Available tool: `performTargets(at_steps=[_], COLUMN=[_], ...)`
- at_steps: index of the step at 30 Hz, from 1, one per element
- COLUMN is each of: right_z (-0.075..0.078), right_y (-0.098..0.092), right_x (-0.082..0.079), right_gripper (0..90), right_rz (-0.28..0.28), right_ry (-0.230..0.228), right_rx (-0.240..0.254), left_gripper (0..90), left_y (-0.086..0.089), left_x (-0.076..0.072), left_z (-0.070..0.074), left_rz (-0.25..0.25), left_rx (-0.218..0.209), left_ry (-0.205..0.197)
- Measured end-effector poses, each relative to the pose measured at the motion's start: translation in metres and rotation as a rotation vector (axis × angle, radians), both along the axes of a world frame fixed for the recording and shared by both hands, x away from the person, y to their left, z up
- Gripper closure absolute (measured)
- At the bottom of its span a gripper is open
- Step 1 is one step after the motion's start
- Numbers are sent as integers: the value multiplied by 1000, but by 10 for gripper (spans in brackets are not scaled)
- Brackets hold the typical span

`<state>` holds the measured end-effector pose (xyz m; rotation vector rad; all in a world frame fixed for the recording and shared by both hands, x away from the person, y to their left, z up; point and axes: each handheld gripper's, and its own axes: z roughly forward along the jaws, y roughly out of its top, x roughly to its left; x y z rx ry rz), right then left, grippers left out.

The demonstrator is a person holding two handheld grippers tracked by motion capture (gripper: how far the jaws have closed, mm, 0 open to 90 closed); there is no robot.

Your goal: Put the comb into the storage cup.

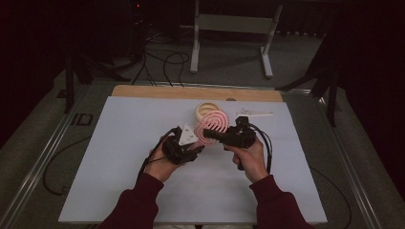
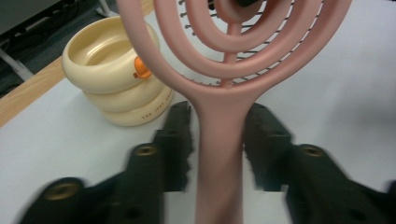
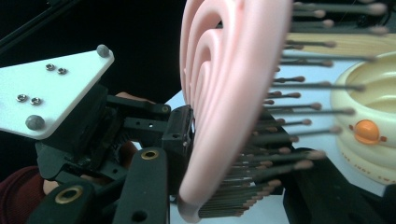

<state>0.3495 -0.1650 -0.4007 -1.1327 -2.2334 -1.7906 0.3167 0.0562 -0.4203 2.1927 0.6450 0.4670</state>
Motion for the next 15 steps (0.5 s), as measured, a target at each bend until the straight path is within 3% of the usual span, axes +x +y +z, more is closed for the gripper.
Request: performTargets(at_steps=[1,6,9,15], right_z=[0,0,0,0], right_y=[-1,-3,-4,-4], right_x=[0,0,0,0], right_gripper=[635,635,636,636], right_rz=[-1,-5,-9,-14], right_ry=[7,5,3,2], right_rx=[7,12,15,16], left_gripper=[494,388,313,233], left_y=[1,5,7,8], left_x=[0,1,0,-1], left_z=[0,0,0,0], left_rz=[2,36,61,80], left_rx=[-4,-40,-42,-42], left_ry=[3,8,-10,-20])
